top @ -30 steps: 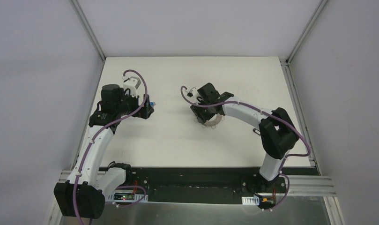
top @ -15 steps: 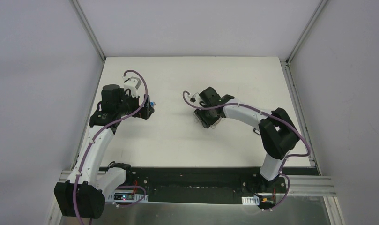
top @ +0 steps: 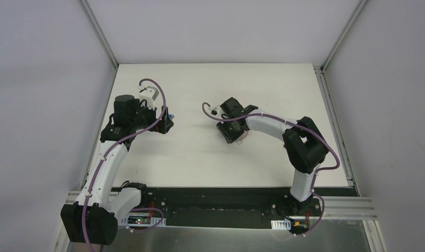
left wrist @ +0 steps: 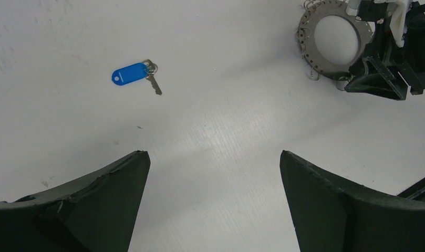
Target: Put the keys on the keyring
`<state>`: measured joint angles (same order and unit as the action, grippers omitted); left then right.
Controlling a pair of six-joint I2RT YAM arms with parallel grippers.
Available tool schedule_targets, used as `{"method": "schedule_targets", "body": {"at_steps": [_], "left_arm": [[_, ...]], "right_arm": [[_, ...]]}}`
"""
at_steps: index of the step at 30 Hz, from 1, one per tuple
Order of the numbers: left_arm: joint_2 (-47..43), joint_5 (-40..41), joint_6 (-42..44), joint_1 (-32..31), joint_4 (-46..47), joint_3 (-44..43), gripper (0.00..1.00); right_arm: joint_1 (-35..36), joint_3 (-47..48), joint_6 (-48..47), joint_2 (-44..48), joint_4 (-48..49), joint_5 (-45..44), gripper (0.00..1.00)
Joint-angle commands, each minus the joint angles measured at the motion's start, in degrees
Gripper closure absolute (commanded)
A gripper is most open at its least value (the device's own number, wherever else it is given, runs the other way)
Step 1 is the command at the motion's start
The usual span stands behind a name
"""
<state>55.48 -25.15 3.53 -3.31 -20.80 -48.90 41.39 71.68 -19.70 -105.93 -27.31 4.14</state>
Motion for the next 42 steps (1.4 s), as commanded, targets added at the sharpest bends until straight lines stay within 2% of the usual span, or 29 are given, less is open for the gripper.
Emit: {"method": "schedule_targets", "body": {"at_steps": [1, 18, 34, 39, 42], "left_arm": [[-0.88, -1.56, 0.34, -0.21, 1.9, 0.14, 0.0], [0.87, -1.82, 0.74, -0.73, 1.4, -0.98, 0.0], [3.76, -2.17, 3.65, -3.08, 1.24, -3.23, 0.0], [4.51, -5.38, 5.46, -5.46, 4.51, -2.8, 0.0], [6.02, -8.16, 6.74, -7.9, 6.34, -3.58, 0.06]], "right_arm": [[-0.08, 2.28, 0.96, -1.08, -0.52, 1.57, 0.64], [-0.61, 3.79, -0.7, 0.93, -2.02, -0.9, 1.0], [-2.1, 2.32, -2.98, 7.47, -0.91, -3.15, 1.0], [-2.1, 0.61, -5.16, 9.72, 2.06, -3.79, 1.0], [-2.1, 0.03, -6.84, 11.77, 4.09, -3.75, 1.0]]}}
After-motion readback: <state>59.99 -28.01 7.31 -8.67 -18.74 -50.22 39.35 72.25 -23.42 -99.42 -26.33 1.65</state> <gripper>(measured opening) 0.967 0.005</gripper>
